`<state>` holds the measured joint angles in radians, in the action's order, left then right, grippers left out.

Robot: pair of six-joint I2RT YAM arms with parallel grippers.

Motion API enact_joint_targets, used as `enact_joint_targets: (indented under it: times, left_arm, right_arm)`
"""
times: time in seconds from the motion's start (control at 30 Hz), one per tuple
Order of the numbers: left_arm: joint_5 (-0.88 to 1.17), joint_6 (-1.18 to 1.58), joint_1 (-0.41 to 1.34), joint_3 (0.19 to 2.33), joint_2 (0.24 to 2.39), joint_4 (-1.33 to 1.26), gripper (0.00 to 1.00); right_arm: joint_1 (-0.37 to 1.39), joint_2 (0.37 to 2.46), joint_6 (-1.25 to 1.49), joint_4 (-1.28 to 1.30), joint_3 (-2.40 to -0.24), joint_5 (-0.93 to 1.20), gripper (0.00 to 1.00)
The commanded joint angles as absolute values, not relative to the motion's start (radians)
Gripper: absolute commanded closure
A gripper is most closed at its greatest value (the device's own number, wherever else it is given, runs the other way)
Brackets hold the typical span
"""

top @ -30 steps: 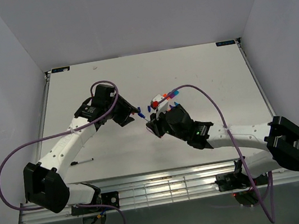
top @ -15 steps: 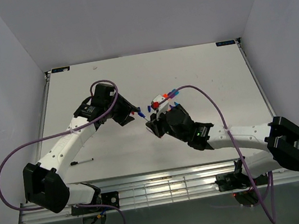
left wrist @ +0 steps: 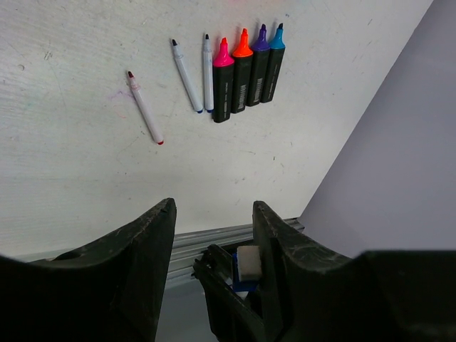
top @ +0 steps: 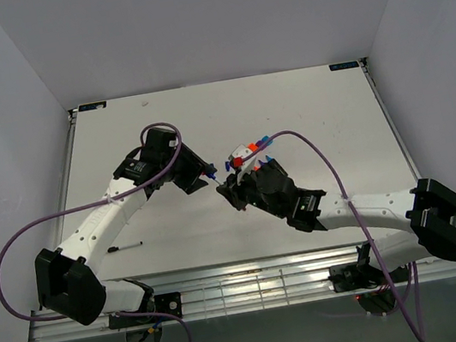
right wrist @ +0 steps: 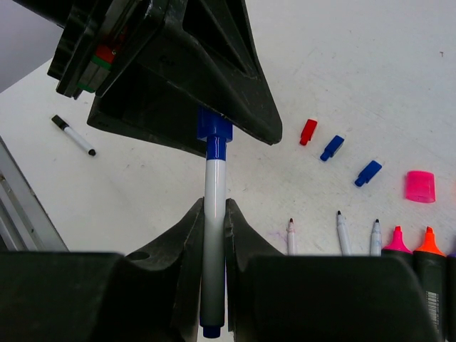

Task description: Open the pen caps

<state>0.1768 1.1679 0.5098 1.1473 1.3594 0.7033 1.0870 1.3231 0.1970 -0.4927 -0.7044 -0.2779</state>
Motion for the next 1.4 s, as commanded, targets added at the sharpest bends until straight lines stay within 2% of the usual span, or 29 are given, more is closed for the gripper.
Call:
enact_joint_targets:
  times: [0.0,0.2,0.23,0.63,0.77,0.83,0.87,1.03,1.13,1.17,1.23,1.27,1.33,1.37]
  left_arm:
    - [0.176,1.177,0.512,1.193,1.342,0.718,0.43]
    - [0.132,1.169,0.514,1.201,1.328,0.738,0.48]
    - [0.130,1.169,0.514,1.203,1.328,0.739,0.52]
    - [0.109,1.154,0.514,1.215,1.335,0.752,0.71]
    - [0.109,1.144,0.514,1.216,1.342,0.755,0.81]
    - [0.109,1.140,0.514,1.215,1.347,0.755,0.97]
    - [0.106,1.138,0.514,1.212,1.347,0.755,1.00]
    - [0.078,1.086,0.514,1.204,1.339,0.749,1.00]
    - [0.058,1.016,0.514,1.181,1.309,0.678,1.00]
    - [0.058,0.993,0.514,1.155,1.277,0.611,1.00]
    - [0.057,0.965,0.514,1.140,1.249,0.565,1.00]
    - [0.060,0.938,0.512,1.135,1.230,0.528,1.00]
    - [0.069,0.928,0.512,1.135,1.215,0.488,1.00]
    - [0.077,0.928,0.512,1.129,1.206,0.470,1.00]
  right_arm:
    - [1.091,1.308,0.179,-0.538,-0.729,-0.296,0.92]
    - [1.091,1.330,0.199,-0.508,-0.745,-0.321,0.92]
    - [1.092,1.335,0.202,-0.499,-0.753,-0.328,0.92]
    - [1.097,1.393,0.212,-0.459,-0.810,-0.334,0.92]
    - [1.097,1.408,0.218,-0.439,-0.836,-0.334,0.92]
    - [1.097,1.425,0.219,-0.416,-0.857,-0.339,0.92]
    - [1.097,1.439,0.221,-0.404,-0.883,-0.341,0.92]
    - [1.094,1.460,0.225,-0.285,-0.943,-0.348,0.92]
    - [1.040,1.425,0.256,-0.262,-0.933,-0.194,0.92]
    - [1.016,1.421,0.262,-0.258,-0.933,-0.041,0.92]
    - [0.951,1.417,0.278,-0.259,-0.928,0.114,0.92]
    - [0.907,1.416,0.282,-0.282,-0.917,0.276,0.92]
    - [0.855,1.420,0.314,-0.362,-0.870,0.459,0.92]
    - [0.830,1.436,0.357,-0.435,-0.864,0.617,0.92]
